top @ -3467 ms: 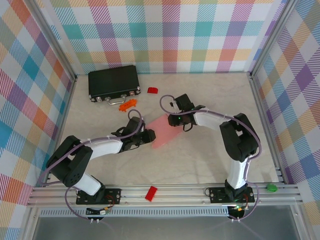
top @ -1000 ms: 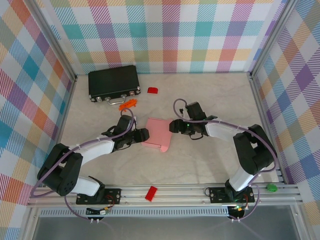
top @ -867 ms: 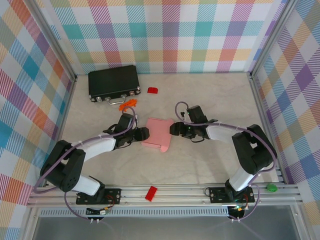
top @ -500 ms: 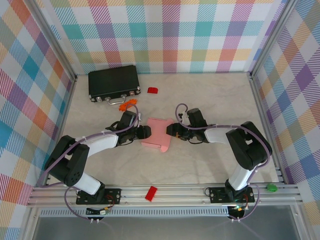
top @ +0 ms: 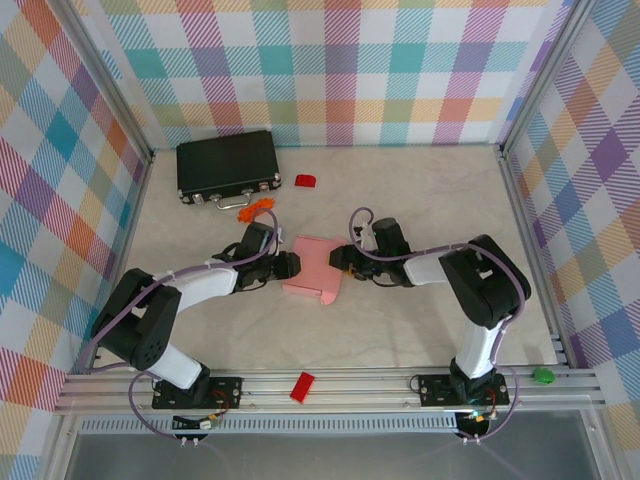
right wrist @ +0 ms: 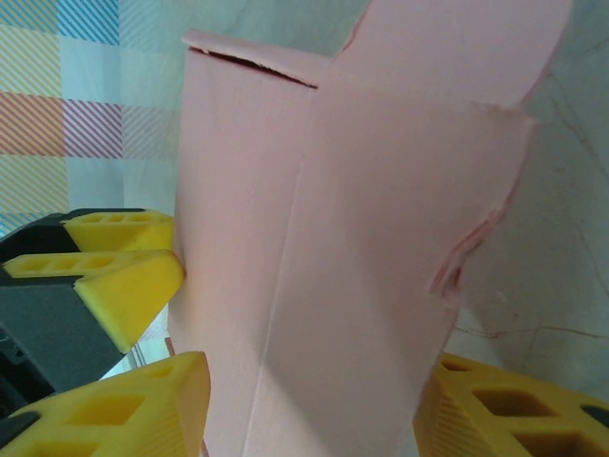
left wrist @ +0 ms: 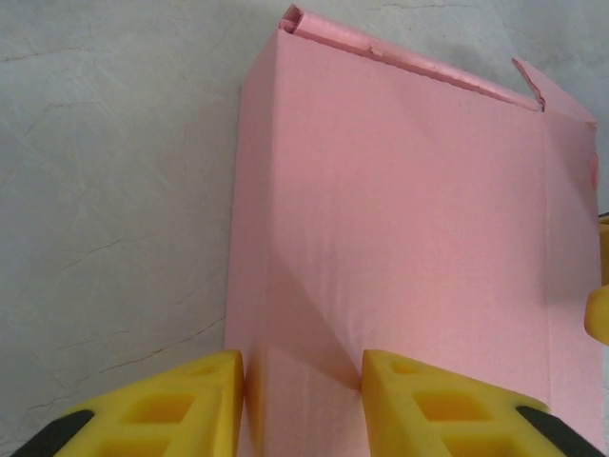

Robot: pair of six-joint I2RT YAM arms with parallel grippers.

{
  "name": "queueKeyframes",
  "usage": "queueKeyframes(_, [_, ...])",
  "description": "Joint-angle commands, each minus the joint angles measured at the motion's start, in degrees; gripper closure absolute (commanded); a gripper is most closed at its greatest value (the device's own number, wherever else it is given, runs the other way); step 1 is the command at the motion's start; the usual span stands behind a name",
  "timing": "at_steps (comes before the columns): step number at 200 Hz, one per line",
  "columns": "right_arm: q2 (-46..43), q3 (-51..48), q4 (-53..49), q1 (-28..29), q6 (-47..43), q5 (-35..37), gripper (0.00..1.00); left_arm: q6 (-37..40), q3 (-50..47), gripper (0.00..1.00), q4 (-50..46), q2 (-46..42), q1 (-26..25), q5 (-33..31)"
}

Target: Fold the paper box

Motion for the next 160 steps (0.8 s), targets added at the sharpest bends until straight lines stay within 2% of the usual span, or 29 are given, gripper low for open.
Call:
queueKeyframes(1, [1.2,-0.02,4.01,0.63,1.11,-2.97,0.45,-0.56,-0.47,0.65,0.94,1.13,0.57,0.21])
queueKeyframes(57, [2.45,0.49,5.99,1.29,1.97,-3.81,0.53,-1.31,-0.92,0.72,1.65,1.85,0.61,0.28])
queueKeyframes(118, [4.93,-0.17,13.92,1.38,4.84,-5.89,0.53,-2.61,-1.62,0.72,2.79,3.64,0.57,-0.99])
queueKeyframes(160, [3.56,-0.8,16.56,1.71,5.13,-5.6,0.54,-2.9,-1.01,0.7,2.87,5.62,0.57,-0.48])
